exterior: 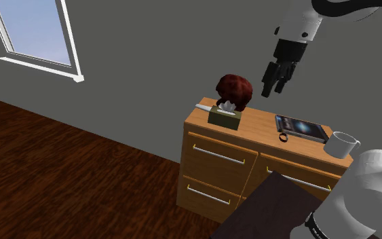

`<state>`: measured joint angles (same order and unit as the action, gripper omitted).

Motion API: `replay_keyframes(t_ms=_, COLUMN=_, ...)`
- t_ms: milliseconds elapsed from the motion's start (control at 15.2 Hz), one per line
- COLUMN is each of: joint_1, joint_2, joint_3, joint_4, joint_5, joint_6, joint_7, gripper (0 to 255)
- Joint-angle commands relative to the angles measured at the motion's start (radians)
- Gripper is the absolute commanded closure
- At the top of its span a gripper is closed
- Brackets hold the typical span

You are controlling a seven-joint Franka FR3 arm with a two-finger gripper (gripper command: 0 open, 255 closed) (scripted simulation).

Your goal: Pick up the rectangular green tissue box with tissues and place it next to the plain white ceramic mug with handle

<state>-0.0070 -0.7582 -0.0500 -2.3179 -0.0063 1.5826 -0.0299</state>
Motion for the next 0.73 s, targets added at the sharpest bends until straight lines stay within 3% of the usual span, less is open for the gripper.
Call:
replay_keyframes(t_ms=0, joint_1=0.000, joint_2=0.000, joint_3=0.000, joint_4=0.000, joint_5=0.000, joint_6=0.000, joint_7=0.000, gripper=0)
replay_keyframes(t_ms=660, joint_1=-0.004, joint_2=0.351, joint_3=-0.023, joint_4=0.093, joint_5=-0.219, joint_6=0.172, joint_7=-0.192, gripper=0)
